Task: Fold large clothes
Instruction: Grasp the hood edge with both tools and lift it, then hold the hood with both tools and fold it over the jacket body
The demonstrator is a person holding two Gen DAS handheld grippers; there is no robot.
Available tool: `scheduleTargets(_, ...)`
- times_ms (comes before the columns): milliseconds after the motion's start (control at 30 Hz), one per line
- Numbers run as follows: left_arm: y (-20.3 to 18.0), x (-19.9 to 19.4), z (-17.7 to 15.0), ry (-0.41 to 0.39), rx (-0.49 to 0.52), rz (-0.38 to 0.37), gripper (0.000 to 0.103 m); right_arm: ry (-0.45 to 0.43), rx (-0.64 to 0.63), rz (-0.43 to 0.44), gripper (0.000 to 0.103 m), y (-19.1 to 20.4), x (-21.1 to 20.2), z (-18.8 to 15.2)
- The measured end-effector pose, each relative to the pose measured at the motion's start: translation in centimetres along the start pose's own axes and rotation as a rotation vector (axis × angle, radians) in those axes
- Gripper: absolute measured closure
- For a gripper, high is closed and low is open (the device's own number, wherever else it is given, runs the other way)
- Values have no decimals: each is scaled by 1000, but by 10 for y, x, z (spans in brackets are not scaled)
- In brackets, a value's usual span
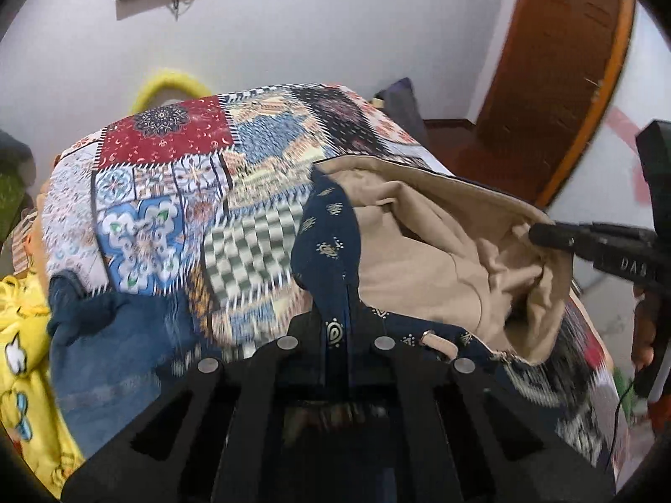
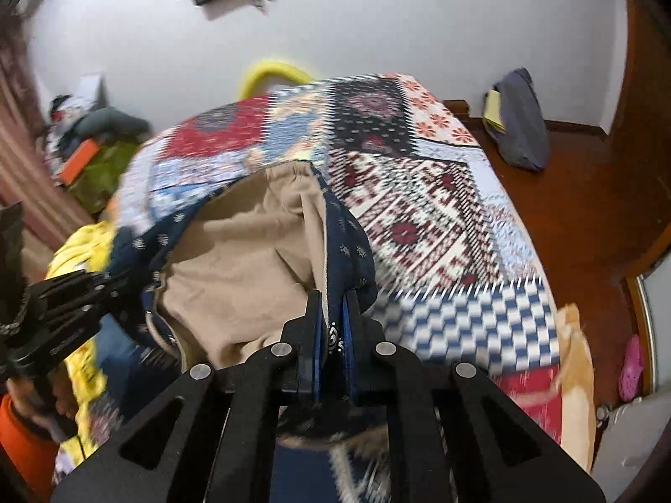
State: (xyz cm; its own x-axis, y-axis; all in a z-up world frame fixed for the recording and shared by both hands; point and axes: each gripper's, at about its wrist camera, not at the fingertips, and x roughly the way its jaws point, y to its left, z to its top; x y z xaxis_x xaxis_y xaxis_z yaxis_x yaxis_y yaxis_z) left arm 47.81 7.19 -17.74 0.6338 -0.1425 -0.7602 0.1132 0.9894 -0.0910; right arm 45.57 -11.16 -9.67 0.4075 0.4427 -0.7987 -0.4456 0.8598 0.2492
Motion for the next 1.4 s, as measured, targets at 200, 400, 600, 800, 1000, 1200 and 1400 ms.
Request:
scheduleTargets(200, -20, -31, -54, 59, 62, -44, 97, 14, -32, 23, 95, 10, -18, -58)
scheduleTargets(400, -35, -24, -108, 121, 107, -22, 97, 100, -8, -41, 95, 6, 11, -111)
scheduleTargets(600, -24, 1, -138, 190, 61, -23, 91, 67, -78, -186, 91, 7, 23, -124)
scheduleTargets(800, -19, -9, -138, 176, 46, -30, 83, 102, -118, -185, 68, 17, 14, -116)
scheduleTargets(1000, -22, -34, -113, 99, 65, -36, 55, 25, -140, -149, 59, 32, 2, -101)
scheduleTargets(1200, -14, -27, -77, 54, 33, -23, 50, 28, -150, -150, 54, 43, 27, -74)
scheduleTargets(1400, 0, 21, -59, 113, -37, -22, 50, 73, -164, -202, 53, 40, 62, -61)
